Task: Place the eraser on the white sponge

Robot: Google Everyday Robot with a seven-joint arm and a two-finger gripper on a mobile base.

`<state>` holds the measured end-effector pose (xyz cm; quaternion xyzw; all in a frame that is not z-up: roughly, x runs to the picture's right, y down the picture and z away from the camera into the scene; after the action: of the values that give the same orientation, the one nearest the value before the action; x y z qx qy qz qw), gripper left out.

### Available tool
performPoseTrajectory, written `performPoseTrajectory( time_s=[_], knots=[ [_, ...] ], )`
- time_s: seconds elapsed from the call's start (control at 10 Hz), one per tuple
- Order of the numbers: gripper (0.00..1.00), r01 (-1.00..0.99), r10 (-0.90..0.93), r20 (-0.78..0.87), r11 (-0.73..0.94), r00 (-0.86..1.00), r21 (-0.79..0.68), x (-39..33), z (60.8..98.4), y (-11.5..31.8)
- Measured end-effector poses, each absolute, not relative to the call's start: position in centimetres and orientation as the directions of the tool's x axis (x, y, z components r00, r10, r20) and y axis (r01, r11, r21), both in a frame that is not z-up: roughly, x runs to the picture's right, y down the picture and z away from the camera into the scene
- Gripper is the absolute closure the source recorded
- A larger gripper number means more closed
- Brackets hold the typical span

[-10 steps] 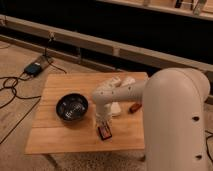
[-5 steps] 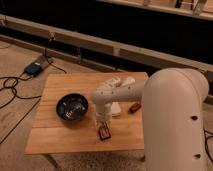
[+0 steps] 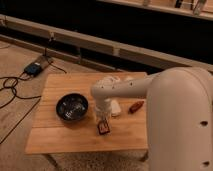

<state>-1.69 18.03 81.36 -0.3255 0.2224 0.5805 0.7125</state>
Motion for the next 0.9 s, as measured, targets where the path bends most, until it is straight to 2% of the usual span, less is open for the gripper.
performPoseTrajectory(
  time_s=[0.4,0.9],
  knots=[
    [1.00,-0.977,0.725,-0.657,0.118,0.206,-0.176,0.3,80.7,12.8],
    [1.00,-0.987,0.736,-0.658,0.096,0.158,-0.129,3.8,82.7,9.6]
  ],
)
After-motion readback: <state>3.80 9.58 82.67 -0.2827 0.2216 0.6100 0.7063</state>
